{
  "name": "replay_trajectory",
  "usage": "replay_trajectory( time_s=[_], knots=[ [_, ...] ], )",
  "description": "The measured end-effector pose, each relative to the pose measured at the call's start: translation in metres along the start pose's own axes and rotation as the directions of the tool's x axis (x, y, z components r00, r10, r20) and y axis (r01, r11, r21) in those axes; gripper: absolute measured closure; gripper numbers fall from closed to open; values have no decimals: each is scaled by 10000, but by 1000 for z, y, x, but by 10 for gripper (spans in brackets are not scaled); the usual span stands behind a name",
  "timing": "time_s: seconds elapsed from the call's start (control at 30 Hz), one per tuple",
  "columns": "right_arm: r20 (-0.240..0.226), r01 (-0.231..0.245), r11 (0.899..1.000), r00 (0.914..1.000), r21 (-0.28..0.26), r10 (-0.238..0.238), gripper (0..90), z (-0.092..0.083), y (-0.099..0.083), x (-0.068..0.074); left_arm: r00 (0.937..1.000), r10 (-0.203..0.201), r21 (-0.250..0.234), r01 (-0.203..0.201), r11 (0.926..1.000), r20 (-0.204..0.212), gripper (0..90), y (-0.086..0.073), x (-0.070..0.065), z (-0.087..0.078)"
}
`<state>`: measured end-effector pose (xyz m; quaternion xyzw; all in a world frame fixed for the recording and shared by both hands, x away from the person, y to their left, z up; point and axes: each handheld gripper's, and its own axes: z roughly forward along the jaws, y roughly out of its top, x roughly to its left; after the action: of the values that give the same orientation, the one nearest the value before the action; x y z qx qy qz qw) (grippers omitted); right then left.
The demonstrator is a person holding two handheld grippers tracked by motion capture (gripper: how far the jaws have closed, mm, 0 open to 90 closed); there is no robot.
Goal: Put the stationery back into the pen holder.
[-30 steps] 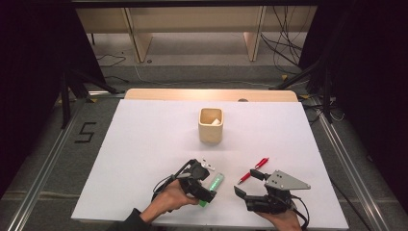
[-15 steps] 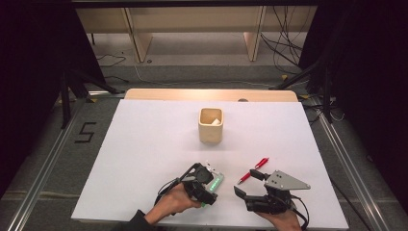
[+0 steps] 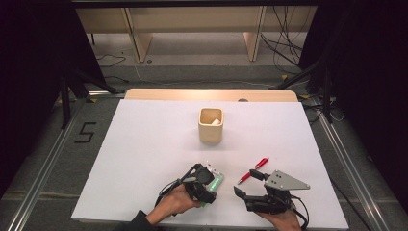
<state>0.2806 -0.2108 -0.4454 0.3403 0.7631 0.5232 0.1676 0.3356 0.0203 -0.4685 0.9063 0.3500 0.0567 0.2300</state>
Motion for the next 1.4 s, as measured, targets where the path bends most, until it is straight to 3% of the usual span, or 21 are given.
replay_trajectory(
  time_s=[0.4, 0.63, 1.13, 1.4],
  knots=[
    [8, 5, 10000, 10000, 31, -5, 211, 0, 0, 0, 9997, -49, -61, 47, 10000, -227, 624, -1, 3, -1],
    [-5, 16, 10000, 10000, 60, -16, 211, 1, -1, 0, 9999, -33, -76, 32, 10000, -111, 657, -1, 6, -1],
    [-41, -24, 10000, 10000, 11, 24, 214, 0, 0, 0, 9975, 411, 25, -413, 9991, 568, 662, -1, 15, -3],
    [-62, -9, 10000, 10000, -29, 9, 214, 0, 0, 0, 9948, 462, -43, -460, 9989, 911, 662, 0, 22, -10]
  ],
)
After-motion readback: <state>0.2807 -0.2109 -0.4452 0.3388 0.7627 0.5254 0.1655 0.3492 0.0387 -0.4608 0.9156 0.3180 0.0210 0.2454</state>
